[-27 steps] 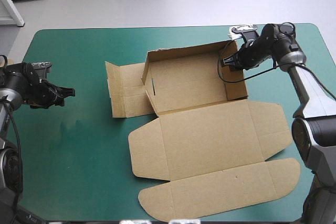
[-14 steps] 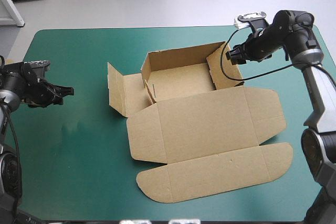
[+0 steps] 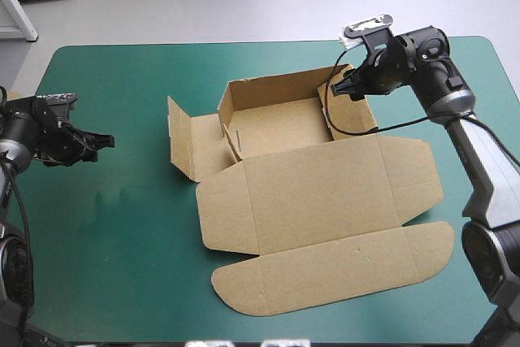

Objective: Fold the box

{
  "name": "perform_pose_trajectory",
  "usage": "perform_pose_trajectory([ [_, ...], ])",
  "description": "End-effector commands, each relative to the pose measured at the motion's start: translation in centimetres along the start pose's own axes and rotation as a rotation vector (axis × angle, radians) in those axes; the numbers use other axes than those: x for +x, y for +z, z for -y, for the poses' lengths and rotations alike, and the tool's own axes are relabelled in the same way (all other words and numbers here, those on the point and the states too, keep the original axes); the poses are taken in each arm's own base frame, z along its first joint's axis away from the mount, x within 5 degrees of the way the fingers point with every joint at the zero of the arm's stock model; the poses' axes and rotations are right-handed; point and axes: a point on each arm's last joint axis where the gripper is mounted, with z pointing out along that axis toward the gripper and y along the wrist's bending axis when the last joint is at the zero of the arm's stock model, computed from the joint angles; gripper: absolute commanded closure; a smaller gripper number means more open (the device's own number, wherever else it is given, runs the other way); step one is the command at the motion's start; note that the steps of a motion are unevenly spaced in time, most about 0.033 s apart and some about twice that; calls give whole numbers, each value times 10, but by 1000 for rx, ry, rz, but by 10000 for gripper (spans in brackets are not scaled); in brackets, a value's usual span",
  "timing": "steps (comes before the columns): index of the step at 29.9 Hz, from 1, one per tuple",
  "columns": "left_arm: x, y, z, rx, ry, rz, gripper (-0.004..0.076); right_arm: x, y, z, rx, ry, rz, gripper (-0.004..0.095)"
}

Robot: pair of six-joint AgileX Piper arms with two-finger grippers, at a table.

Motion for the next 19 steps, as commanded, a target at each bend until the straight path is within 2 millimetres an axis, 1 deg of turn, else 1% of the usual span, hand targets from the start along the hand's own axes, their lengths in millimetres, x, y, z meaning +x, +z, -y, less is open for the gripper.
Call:
perform_pose_trajectory([
  [1, -7, -25, 1, 3, -6, 106, 358, -8, -1, 18, 0, 28, 64, 226],
  [5, -7, -25, 2, 7, -8, 106, 358, -5, 29, 23, -6, 35, 15, 223],
  [9, -7, -25, 2, 6, -8, 108, 358, -4, 55, 19, -52, 22, -13, 224],
  [11, -7, -25, 2, 6, -8, 108, 358, -6, 64, 17, -74, 21, -19, 243],
  [16, -7, -25, 1, 0, -3, 98, 358, -12, 82, 17, -71, 24, -18, 333],
  [19, -6, -25, 1, 2, 0, 91, 358, -11, 92, 17, -74, 23, -45, 414],
])
